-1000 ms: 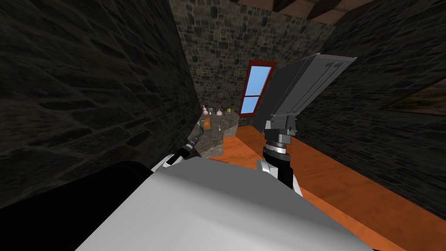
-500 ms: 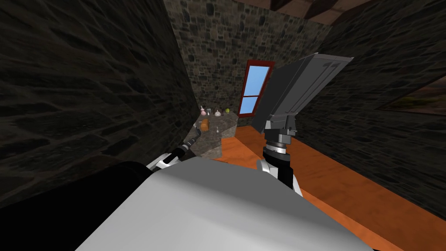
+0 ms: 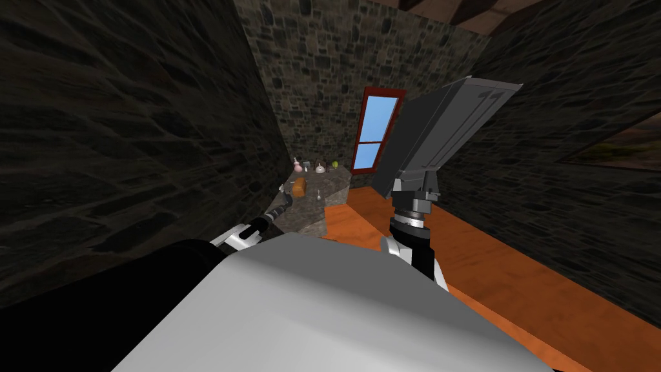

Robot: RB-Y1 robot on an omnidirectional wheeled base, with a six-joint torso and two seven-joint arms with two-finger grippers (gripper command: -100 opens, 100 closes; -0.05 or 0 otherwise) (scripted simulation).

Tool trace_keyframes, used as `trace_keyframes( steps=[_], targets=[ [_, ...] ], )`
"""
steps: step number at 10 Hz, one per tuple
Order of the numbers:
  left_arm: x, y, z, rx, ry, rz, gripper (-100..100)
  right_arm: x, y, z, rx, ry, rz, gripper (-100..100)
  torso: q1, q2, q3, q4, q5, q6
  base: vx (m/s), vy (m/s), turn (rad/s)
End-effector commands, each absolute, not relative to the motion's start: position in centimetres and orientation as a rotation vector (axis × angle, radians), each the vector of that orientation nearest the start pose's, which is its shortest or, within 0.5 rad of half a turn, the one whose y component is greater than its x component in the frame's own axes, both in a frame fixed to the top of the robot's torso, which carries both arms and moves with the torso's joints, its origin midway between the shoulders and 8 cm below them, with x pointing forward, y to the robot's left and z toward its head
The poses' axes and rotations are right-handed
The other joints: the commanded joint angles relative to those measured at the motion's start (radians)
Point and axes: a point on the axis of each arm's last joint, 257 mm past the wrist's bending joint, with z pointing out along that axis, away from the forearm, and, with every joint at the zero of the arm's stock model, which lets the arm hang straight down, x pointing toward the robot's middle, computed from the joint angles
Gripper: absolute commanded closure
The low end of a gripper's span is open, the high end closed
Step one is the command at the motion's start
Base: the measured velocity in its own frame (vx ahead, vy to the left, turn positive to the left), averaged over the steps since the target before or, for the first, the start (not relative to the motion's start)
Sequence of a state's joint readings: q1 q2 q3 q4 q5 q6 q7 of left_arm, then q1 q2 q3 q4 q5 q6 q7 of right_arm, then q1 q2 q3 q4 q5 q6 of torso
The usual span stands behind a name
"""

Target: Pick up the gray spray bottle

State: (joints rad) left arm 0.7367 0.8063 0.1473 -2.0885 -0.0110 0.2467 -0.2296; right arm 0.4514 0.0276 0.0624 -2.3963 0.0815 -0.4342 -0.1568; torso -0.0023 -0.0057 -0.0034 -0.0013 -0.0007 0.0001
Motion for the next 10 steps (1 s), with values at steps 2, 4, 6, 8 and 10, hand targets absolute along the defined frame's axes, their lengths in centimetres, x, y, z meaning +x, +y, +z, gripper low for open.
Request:
trace_keyframes(
  steps=[2,4,6,8,10],
  targets=[
    [33.3,49.4,-24.5,-0.547,1.924,-0.055,-100,33.4,-24.6,7.9,0.615,0.531,1.492,0,0.001,0.001,0.001,0.000,0.000,0.000,0.075,-0.022,-0.032],
    [33.0,51.9,-24.1,-0.494,1.954,0.056,-100,33.4,-24.6,7.9,0.615,0.531,1.492,0,0.001,-0.001,-0.001,0.000,0.000,0.000,0.112,-0.033,-0.032],
    [32.9,53.9,-23.6,-0.451,1.974,0.144,-100,33.4,-24.6,7.9,0.615,0.531,1.492,0,0.000,-0.002,-0.001,0.000,0.000,0.000,0.092,-0.044,-0.025],
    [32.8,55.2,-23.2,-0.421,1.986,0.203,-100,33.4,-24.6,7.9,0.615,0.531,1.492,0,0.000,0.001,0.001,0.000,0.000,0.000,0.056,-0.033,-0.014],
    [32.8,54.7,-23.4,-0.429,1.983,0.188,0,33.4,-24.6,7.9,0.615,0.531,1.492,0,0.001,0.004,0.002,0.001,0.000,0.000,0.011,-0.004,-0.001]
  ],
)
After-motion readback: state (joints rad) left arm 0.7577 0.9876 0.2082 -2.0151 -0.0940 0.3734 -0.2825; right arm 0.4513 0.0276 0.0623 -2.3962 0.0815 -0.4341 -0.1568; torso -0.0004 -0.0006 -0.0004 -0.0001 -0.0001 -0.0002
